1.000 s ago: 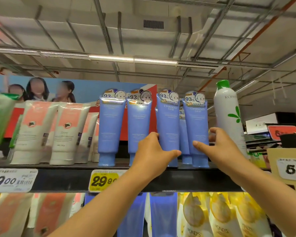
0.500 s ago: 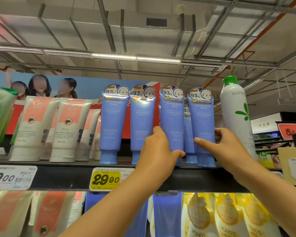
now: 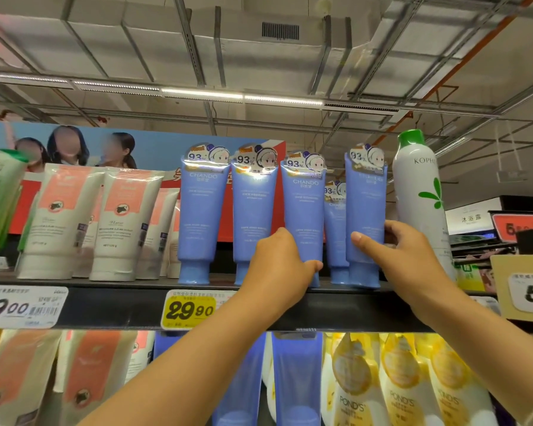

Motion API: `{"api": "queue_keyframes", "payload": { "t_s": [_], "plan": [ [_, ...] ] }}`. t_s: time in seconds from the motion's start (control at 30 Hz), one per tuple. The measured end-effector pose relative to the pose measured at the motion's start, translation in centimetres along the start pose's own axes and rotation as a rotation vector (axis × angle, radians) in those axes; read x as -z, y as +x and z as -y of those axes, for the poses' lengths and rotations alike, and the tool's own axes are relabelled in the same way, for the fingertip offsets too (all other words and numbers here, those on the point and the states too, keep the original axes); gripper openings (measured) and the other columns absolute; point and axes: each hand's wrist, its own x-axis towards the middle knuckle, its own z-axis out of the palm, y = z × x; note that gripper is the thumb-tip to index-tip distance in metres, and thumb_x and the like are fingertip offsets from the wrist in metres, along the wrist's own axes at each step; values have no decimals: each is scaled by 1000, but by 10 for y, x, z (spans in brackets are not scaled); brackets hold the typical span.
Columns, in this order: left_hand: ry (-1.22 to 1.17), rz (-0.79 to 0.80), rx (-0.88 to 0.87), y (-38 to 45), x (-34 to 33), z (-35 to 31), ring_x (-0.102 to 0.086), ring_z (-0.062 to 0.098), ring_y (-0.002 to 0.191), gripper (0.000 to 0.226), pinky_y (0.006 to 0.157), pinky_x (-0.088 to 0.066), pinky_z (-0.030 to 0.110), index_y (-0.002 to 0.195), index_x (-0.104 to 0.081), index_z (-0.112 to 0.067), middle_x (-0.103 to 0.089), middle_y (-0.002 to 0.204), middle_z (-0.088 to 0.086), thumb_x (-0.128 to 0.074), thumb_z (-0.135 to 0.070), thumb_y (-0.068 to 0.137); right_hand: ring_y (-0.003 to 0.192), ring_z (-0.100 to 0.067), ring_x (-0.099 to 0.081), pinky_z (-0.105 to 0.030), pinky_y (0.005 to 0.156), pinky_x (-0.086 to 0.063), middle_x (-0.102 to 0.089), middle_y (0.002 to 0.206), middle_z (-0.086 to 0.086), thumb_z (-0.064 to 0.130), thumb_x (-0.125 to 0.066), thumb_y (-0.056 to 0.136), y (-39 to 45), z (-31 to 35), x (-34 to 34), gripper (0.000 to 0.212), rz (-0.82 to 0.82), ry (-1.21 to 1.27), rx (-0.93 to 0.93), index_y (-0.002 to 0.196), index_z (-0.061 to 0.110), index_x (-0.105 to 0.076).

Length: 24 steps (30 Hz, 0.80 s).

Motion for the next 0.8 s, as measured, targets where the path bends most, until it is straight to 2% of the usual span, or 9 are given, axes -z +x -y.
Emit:
{"api": "queue_keyframes", "payload": {
  "t_s": [0.13,0.2,0.27,0.33,0.43,0.53,0.63,0.7,0.8],
  "plan": [
    [-22,-64,-54,-10,8,-1,-56,28,108,39,83,-46,32,115,-51,-11,-59,118,8,-65,-33,85,89,-6,-64,-24,75,-54,-65,101,8,24,-65,84,-7,11,3,25,-33,100,76,107,21,-55],
    [-44,-143,-101,-19,12,-3,-57,28,106,41,86,-47,33,122,-50,-14,-59,119,7,-63,-31,86,89,-7,-66,-24,75,-55,-67,103,6,23,-65,84,-12,19,3,26,-35,167,81,108,19,-57],
    [-145,-186,-143,-30,14,-4,-60,21,104,44,86,-48,27,128,-51,-17,-61,120,3,-62,-29,87,90,-9,-67,-25,77,-56,-68,104,1,24,-67,81,-21,26,1,32,-26,229,86,111,14,-58],
    [-338,-134,-141,-43,15,-5,-62,10,95,38,77,-49,15,123,-57,-21,-64,113,-2,-64,-26,86,91,-10,-68,-24,76,-56,-68,103,1,31,-67,74,-34,33,-2,43,-5,269,90,112,12,-59],
    [-631,11,-101,-63,11,-3,-65,3,90,27,80,-54,20,109,-61,-27,-67,102,-8,-68,-23,83,91,-10,-68,-22,73,-56,-69,101,3,35,-66,66,-58,41,-8,47,28,300,100,109,18,-59],
    [-777,76,-105,-81,5,6,-65,-3,86,24,75,-52,12,97,-60,-33,-70,94,-12,-69,-17,82,89,-12,-69,-21,68,-55,-70,103,1,33,-67,66,-81,44,-14,50,66,330,72,113,17,-58],
    [-891,147,-73,-98,2,19,-65,-3,90,25,78,-52,14,99,-63,-31,-72,94,-13,-69,-16,80,88,-12,-70,-22,69,-55,-71,100,1,34,-67,63,-103,42,-20,56,75,384,14,115,13,-57],
    [-1002,200,-12,-113,-2,26,-67,2,90,27,81,-54,20,103,-64,-26,-72,96,-9,-69,-21,77,87,-12,-70,-23,71,-55,-72,95,2,34,-67,62,-118,39,-23,55,65,401,-22,112,12,-59],
    [-1221,244,131,-137,-12,36,-69,5,78,40,69,-56,22,101,-64,-19,-72,85,-7,-68,-24,62,79,-7,-69,-18,65,-53,-73,87,5,29,-68,63,-141,31,-24,50,34,405,-65,108,8,-60]
  ]
}}
